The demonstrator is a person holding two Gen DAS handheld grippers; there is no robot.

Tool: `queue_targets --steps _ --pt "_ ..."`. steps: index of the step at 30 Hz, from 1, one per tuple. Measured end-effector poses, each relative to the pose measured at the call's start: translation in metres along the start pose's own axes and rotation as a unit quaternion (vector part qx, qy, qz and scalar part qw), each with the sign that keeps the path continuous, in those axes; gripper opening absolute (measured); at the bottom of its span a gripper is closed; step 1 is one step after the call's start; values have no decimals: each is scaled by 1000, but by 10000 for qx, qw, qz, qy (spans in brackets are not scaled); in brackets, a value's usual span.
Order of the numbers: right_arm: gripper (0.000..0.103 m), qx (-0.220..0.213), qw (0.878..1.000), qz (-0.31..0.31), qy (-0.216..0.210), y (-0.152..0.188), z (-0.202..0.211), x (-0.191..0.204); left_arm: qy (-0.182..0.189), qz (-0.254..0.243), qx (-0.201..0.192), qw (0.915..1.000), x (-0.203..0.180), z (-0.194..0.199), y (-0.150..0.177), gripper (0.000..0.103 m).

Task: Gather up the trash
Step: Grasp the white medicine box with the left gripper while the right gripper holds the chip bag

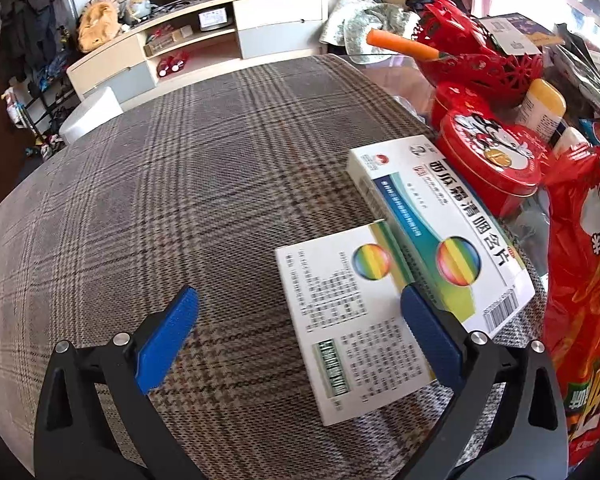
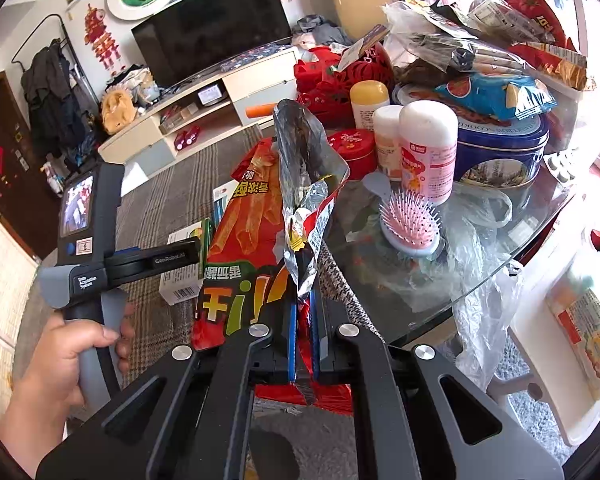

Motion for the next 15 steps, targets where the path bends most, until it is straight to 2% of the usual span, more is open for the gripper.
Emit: queue_targets --steps 4,7,9,15 --pt "7 -3 9997 -127 186 1 6 -13 -9 28 -21 10000 9 5 7 96" --pt "7 -8 9994 -338 93 4 10 -22 363 122 44 9993 6 5 9 95" --pt "7 -33 9993 -360 123 5 12 -25 412 166 61 9990 4 5 10 95" --pt "7 -63 9996 -275 24 5 14 -19 575 -92 99 9983 -19 5 17 95"
Point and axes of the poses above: each gripper's, at about its wrist camera, not at the fingertips, and z roughly against the way its jaws point, x to its left, y to its underside, the point moved 5 cm from there along -z, roughly the way its jaws point, and after that the axes turned 3 degrees about -z, right-handed, at the moved point
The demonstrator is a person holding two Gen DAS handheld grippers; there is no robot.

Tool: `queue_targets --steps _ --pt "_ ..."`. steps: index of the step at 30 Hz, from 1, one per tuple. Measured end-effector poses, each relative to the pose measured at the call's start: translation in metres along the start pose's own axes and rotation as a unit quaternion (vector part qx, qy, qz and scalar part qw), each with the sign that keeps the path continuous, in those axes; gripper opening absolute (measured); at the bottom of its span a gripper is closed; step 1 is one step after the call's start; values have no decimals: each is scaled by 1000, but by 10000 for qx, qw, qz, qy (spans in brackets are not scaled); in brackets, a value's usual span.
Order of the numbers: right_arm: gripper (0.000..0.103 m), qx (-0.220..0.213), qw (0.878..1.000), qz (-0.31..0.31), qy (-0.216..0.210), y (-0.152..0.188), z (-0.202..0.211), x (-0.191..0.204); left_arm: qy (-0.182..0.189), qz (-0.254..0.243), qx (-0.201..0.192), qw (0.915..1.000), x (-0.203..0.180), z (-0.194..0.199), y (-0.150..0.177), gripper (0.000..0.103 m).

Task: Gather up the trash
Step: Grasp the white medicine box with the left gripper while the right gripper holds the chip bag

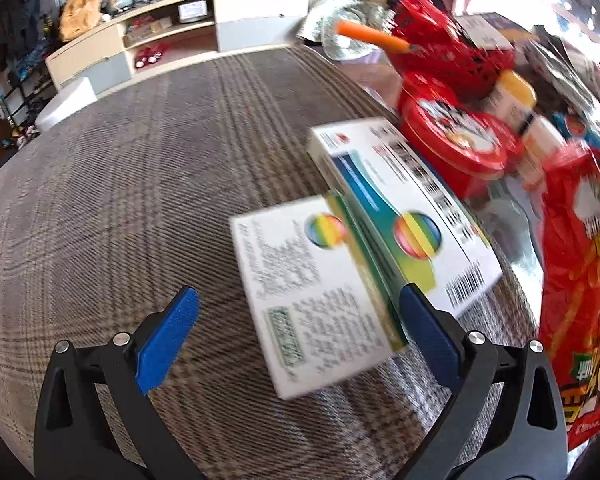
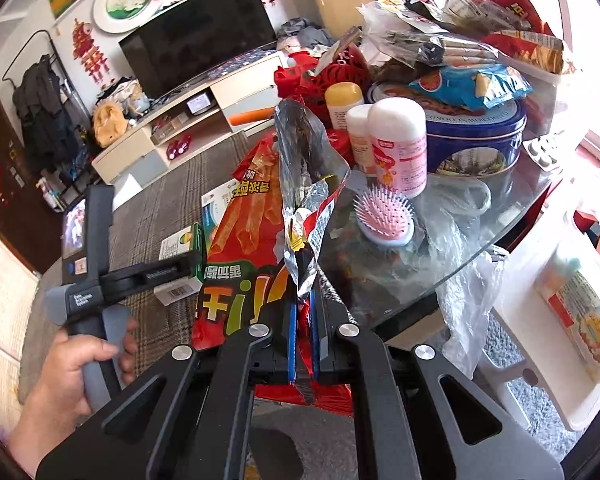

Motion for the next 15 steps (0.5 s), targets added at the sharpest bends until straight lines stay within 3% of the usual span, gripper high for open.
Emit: queue_targets --steps 7,11,14,15 --pt "7 44 10000 -45 -75 1 -2 -4 -198 -68 -138 9997 9 1 8 96" --pt "7 40 9999 -66 -98 1 -3 -4 -63 72 -183 9998 29 1 12 96" --pt "7 91 9999 -58 -75 2 -6 -4 127 -4 -284 9995 35 1 9 85" --pt "7 114 9999 -69 -65 2 -6 -5 181 -29 -279 9994 35 1 9 68"
Point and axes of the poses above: each gripper's, at about its wrist camera, not at the fingertips, and z roughly against the way its jaws point, x to its left, y to its underside, the point moved 5 cm from there along -z, roughly the way its jaws point, and after that the axes turned 3 degrees about -z, right-handed, at the moved point
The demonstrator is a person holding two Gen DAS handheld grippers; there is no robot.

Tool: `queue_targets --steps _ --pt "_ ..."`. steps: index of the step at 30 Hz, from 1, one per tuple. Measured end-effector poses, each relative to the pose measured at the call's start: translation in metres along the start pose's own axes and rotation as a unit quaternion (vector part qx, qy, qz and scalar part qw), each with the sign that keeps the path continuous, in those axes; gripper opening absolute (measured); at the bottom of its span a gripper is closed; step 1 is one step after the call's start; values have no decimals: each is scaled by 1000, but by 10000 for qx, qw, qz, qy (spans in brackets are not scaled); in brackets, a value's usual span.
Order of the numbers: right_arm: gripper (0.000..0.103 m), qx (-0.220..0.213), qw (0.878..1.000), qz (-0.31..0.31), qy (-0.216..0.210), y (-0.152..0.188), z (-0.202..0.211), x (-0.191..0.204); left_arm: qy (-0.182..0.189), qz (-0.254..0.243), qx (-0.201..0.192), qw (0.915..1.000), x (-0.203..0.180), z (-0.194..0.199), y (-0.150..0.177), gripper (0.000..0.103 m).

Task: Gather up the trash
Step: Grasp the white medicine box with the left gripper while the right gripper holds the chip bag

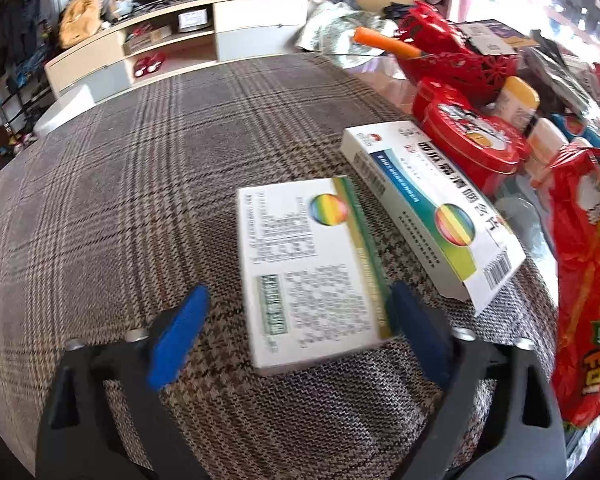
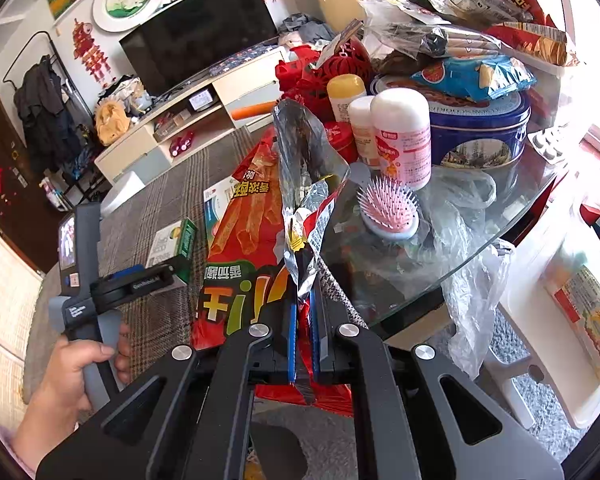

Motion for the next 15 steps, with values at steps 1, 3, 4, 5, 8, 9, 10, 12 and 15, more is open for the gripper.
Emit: queue_targets --steps 1,3,4,5,8,9,10,12,15 --pt "7 -4 10000 -23 6 0 1 -1 37 18 17 10000 1 0 0 66" --pt "7 -28 10000 -42 35 -1 3 -4 35 28 11 10000 2 1 0 65" --pt "7 -43 10000 -54 44 -1 4 -5 47 21 6 10000 2 1 0 65" --pt "7 -60 9999 -76 79 -2 7 -7 51 9 -1 10000 3 3 2 65" --pt "7 -138 9997 -112 164 -4 13 -13 -10 -72 -50 10000 5 9 5 65" --pt "7 -155 9996 -123 176 -4 15 -12 -35 -94 -60 9999 7 11 6 65" --pt "7 -170 9996 -133 184 -4 16 -13 -48 -120 -58 9999 7 14 8 65" --pt "7 -195 9994 -149 227 -5 19 -16 -78 -179 -53 9998 8 19 11 65" --pt "7 -238 9994 -131 225 -5 24 -17 -123 -280 -63 9995 8 29 19 65"
Point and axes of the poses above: each gripper's, at about its wrist camera, not at the fingertips, and z roughly against the way its jaws point, x to its left, y to its underside, the point moved 5 cm from there along -z, roughly the way its jaws point, and after that the axes turned 3 degrees about -z, right-handed, at the moved point
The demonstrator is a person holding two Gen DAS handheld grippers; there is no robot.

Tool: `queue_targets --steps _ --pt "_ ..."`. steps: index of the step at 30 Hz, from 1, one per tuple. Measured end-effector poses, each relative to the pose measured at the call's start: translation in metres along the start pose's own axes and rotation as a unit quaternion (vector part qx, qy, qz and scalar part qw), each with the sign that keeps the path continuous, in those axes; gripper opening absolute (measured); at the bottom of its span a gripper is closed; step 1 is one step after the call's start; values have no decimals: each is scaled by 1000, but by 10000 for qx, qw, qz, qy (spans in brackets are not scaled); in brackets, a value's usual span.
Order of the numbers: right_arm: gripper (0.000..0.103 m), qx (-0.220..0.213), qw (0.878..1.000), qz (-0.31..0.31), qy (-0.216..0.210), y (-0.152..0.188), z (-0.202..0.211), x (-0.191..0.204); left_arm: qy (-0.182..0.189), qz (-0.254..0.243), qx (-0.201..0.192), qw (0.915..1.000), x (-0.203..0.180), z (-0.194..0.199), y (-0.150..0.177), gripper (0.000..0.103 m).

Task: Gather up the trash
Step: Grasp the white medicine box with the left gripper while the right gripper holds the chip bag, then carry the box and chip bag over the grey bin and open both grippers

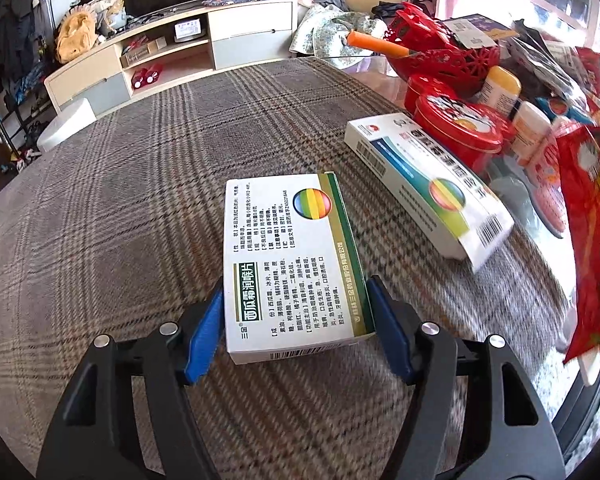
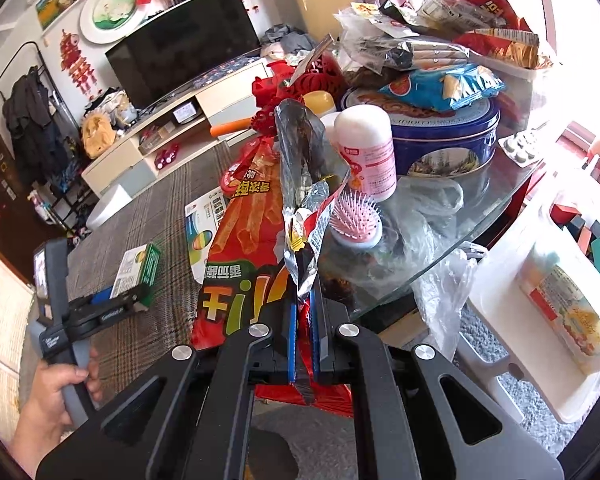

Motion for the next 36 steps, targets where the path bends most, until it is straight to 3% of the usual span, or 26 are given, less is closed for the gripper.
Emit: queue_targets --steps 9,24,29,36 --pt "7 112 9985 331 -428 15 16 29 100 54 -41 9999 0 47 40 65" --pt "7 -62 9871 951 -1286 52 91 95 -103 555 -438 9974 41 183 125 65" --pt "7 107 9812 1106 -1580 79 98 108 -83 751 -446 9961 48 204 162 65" --pt "7 558 9733 1512 -1634 138 90 123 70 849 -281 9960 43 206 217 65"
Point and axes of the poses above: each gripper's, at about its wrist camera, not at the fingertips, and z roughly against the way its jaws point, x to its left, y to its underside, the point moved 5 cm from there along -z, roughly the way its jaws point, and after that the axes turned 3 degrees about -z, right-handed, at the moved point
